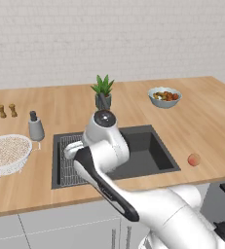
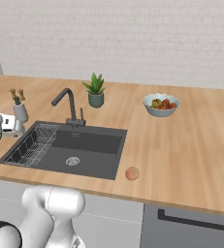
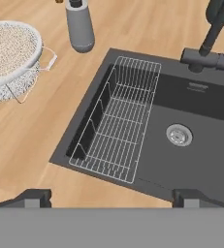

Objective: Put the colander in the sink, put the peach in the colander, and turn on the sink faucet and pour water over the colander.

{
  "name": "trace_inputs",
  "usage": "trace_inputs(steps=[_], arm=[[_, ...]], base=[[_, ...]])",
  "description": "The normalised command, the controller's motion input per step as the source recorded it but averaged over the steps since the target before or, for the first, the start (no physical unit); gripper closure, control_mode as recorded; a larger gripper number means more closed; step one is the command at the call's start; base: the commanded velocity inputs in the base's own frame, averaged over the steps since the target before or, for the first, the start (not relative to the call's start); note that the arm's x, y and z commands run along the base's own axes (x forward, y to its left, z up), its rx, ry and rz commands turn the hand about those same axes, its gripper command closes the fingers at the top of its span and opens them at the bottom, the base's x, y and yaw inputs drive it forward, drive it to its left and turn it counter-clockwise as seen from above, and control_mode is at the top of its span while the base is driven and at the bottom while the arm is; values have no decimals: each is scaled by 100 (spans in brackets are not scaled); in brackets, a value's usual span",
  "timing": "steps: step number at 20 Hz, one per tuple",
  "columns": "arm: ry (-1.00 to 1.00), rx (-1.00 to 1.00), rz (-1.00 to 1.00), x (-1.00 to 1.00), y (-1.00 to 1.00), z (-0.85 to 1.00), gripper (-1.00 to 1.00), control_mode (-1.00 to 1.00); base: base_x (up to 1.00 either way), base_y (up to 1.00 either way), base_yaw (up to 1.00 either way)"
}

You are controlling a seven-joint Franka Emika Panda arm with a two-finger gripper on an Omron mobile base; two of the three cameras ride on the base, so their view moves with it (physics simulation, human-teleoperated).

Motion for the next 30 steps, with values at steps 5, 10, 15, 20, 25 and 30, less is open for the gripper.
trace_inputs(steps=[5,10,15,20,25,30], arm=[[3,0,-4,99,100,-4,-100,-100],[6,0,-2,82,86,0,-100,-100],[23,0,0,7,6,4,-100,-100],[24,0,0,0,2,0,-100,-100],[15,0,0,-3,21,-1,-100,-100],[1,0,0,-7,10,-24,-100,-100]], base=[[0,0,0],[0,0,0],[0,0,0],[0,0,0],[0,0,0],[0,0,0]])
